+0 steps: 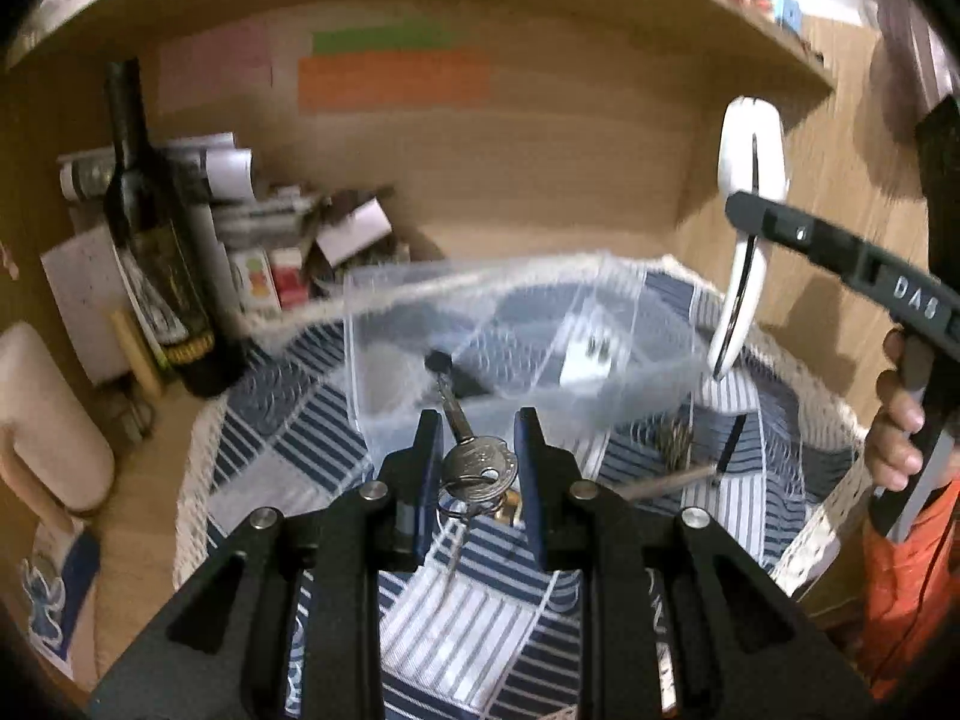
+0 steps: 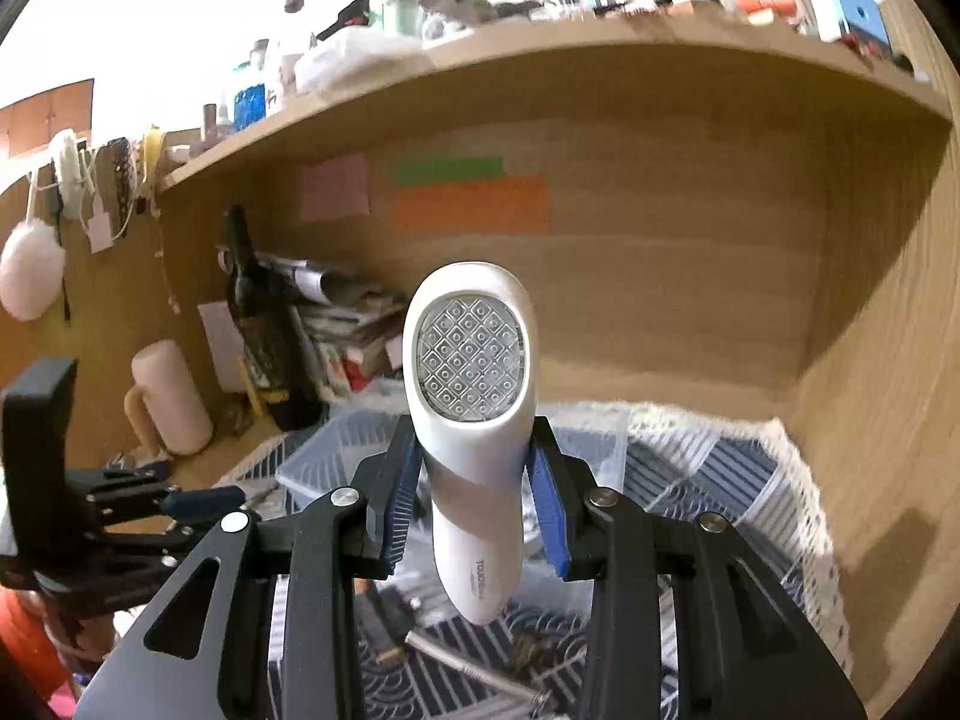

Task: Organize rigid objects
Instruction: 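Carry keys and lint remover over the clear box and release both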

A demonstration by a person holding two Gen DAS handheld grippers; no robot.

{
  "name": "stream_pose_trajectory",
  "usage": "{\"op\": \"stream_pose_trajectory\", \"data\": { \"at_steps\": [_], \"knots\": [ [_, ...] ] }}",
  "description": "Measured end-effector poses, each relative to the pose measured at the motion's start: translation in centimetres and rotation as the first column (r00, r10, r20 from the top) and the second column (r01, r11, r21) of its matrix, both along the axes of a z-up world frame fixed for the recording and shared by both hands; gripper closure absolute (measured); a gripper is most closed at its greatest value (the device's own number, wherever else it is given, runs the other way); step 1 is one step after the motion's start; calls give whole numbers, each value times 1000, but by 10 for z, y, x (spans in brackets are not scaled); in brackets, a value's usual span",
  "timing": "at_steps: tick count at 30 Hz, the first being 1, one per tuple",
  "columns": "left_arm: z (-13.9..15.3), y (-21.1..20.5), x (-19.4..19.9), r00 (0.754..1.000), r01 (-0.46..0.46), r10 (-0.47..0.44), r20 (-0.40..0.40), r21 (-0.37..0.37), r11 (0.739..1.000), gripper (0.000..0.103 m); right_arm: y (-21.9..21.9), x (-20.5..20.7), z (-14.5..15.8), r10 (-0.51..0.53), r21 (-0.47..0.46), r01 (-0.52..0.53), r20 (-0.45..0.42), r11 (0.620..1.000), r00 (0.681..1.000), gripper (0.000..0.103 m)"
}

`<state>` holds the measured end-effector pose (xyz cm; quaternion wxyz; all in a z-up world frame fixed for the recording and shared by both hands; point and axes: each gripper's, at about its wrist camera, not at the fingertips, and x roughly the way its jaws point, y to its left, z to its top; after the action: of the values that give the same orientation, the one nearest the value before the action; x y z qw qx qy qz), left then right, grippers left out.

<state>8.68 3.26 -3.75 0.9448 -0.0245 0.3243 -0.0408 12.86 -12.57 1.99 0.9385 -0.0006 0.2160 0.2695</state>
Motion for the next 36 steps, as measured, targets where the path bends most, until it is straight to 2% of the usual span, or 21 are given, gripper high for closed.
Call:
{"op": "stream_pose_trajectory", "data": {
  "at_steps": [6, 12, 20, 29, 30, 31, 36],
  "knots": [
    [32, 7, 16, 998, -4, 4, 59, 2, 1000, 79, 7, 12, 11, 10, 5, -10, 33, 1000, 999, 71],
    [38, 13, 43, 997, -12, 12, 77, 1, 1000, 79, 21, 33, 3, 33, -9, -33, 5, 999, 999, 71],
    [9, 24, 85, 999, -28, 29, 24, -12, 1000, 79, 55, 69, -33, 84, -116, -98, -124, 988, 989, 71],
    [-48, 33, 126, 990, -25, 21, -142, -24, 999, 79, 84, 104, -78, 86, -212, -147, -274, 966, 958, 71],
    [-50, 33, 127, 989, -21, 17, -148, -24, 999, 89, 86, 107, -83, 85, -219, -152, -287, 964, 954, 71],
    [-53, 33, 129, 987, -19, 15, -160, -24, 1000, 91, 88, 109, -86, 84, -226, -156, -297, 962, 951, 71],
    [-54, 32, 129, 985, -18, 13, -169, -26, 999, 91, 100, 116, -104, 75, -268, -176, -348, 947, 934, 70]
  ]
}}
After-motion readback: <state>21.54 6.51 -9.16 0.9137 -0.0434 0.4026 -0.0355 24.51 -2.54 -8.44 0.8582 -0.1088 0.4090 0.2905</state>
